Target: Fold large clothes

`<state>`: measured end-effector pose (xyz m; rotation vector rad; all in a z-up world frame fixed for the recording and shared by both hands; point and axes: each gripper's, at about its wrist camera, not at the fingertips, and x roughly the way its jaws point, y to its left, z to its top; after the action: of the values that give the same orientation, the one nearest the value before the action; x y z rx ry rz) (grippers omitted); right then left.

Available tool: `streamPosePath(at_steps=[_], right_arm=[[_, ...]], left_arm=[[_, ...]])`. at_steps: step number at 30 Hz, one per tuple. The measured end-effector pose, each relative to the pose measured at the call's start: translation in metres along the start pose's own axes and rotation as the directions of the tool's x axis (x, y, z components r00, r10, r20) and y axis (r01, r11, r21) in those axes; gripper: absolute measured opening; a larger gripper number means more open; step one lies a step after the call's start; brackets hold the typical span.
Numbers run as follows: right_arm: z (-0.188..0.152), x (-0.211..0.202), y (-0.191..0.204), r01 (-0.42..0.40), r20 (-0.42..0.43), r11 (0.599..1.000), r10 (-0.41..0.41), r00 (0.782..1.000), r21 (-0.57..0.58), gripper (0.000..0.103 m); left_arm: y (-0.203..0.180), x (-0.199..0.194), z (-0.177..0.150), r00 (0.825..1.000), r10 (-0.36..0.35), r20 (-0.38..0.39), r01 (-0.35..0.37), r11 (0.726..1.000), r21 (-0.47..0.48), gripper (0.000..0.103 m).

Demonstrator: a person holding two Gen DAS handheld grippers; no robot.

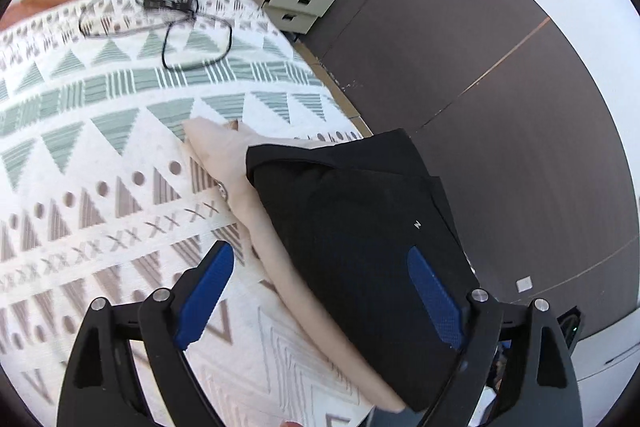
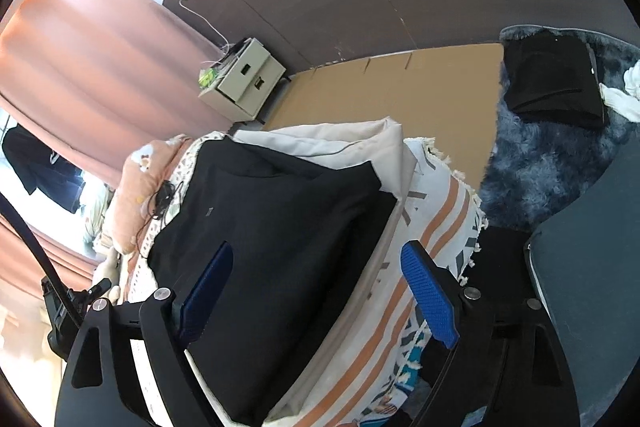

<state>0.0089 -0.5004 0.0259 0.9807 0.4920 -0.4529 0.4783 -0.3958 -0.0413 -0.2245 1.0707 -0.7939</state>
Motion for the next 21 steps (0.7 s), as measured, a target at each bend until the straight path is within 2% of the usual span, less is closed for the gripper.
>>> streamPosePath(at_steps=[6,14,21], right_arm=[[-0.013,-0.036,0.012,0.015,0.032,0.999,-0.014,0.999,-0.038,0.085],[-0.036,-0.081,0.037,0.020,0.073,0.993,-0.012,0.997,-0.119,0.085],[-0.059,-0.104,0.056,0.121,0.105,0.974,-0.103,0.989,-0.190,0.085]], left_arm=[[-0.016,-0.051,-0.009,0.999,0.000,0.044,-0.002,0.998,0.059,0.090],[-0.027,-0.112,-0.029,0.994,0.031,0.109,-0.047,0.987,0.152,0.090],[-0.025,-0.171,-0.056,0.977,0.059,0.207,-0.099,0.978,0.186,0.091]])
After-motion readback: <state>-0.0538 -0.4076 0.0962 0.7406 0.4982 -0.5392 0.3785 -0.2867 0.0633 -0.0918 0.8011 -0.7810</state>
